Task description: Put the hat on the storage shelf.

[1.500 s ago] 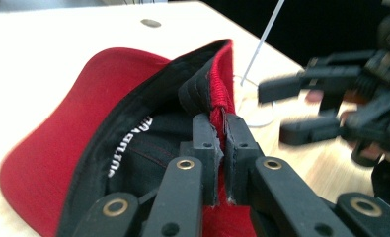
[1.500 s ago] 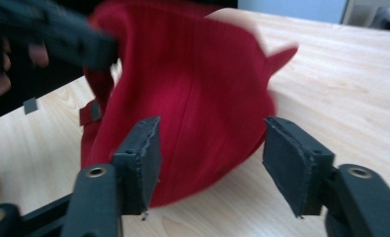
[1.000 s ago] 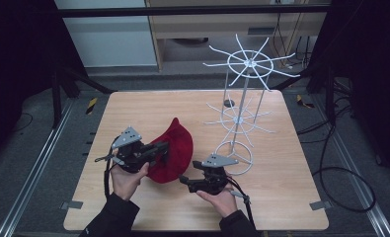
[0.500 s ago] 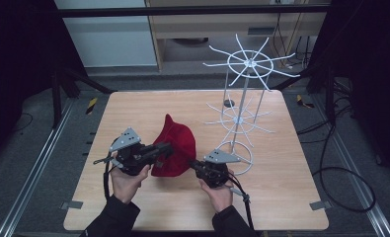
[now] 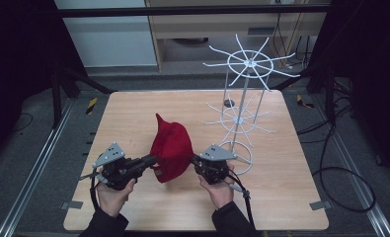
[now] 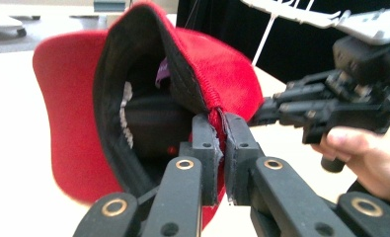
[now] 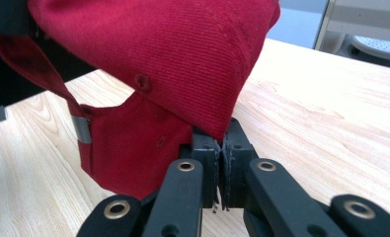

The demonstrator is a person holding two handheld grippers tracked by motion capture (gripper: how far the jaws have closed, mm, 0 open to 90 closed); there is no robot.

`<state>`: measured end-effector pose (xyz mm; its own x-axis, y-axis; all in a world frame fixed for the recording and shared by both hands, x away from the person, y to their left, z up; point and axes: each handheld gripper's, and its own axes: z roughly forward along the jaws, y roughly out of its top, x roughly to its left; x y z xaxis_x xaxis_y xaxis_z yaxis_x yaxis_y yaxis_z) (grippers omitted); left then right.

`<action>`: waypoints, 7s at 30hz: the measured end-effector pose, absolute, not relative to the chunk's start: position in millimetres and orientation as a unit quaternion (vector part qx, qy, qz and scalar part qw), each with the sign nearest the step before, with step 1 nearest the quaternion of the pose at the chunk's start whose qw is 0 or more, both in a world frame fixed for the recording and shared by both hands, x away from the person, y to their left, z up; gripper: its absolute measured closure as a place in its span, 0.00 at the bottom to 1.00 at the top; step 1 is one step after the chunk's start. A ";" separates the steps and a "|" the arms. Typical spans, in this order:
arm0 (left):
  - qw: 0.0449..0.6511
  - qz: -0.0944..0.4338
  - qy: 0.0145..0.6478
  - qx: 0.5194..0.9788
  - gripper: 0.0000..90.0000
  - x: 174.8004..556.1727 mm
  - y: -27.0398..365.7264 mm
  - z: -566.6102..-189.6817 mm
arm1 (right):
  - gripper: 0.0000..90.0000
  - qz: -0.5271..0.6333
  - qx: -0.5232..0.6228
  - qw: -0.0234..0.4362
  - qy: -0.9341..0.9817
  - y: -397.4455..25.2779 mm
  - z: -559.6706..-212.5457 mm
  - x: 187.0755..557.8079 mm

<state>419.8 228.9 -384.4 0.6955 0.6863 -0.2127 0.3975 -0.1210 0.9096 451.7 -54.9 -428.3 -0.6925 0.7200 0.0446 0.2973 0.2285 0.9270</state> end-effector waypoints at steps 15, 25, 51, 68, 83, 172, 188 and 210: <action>0.525 0.148 0.393 0.740 0.85 398.2 258.7 -411.0 | 0.97 0.492 0.274 0.206 0.800 -24.2 -426.7 447.1; 0.556 0.188 0.395 0.707 0.58 412.3 268.7 -370.9 | 0.98 0.482 0.257 0.202 0.813 -23.1 -429.6 445.4; 0.469 0.145 0.362 0.793 0.37 508.5 162.1 -379.9 | 0.98 0.482 0.231 0.184 0.825 -33.4 -444.0 436.4; 0.429 0.064 0.379 0.817 0.97 519.5 152.6 -399.9 | 0.98 0.484 0.223 0.174 0.828 -35.7 -446.4 436.3; 0.508 0.140 0.375 0.763 0.98 476.8 208.6 -353.5 | 0.98 0.484 0.262 0.194 0.812 -53.7 -436.2 445.2; 0.429 0.150 0.360 0.815 0.56 434.3 254.3 -435.1 | 0.47 0.483 0.350 0.211 0.774 -151.9 -448.3 411.5; 0.454 0.148 0.388 0.788 0.93 440.4 247.8 -423.8 | 0.47 0.462 0.449 0.248 0.724 -234.2 -467.1 408.0; 0.600 0.202 0.400 0.663 0.93 446.3 238.5 -341.8 | 0.44 0.450 0.481 0.259 0.707 -257.8 -477.6 414.7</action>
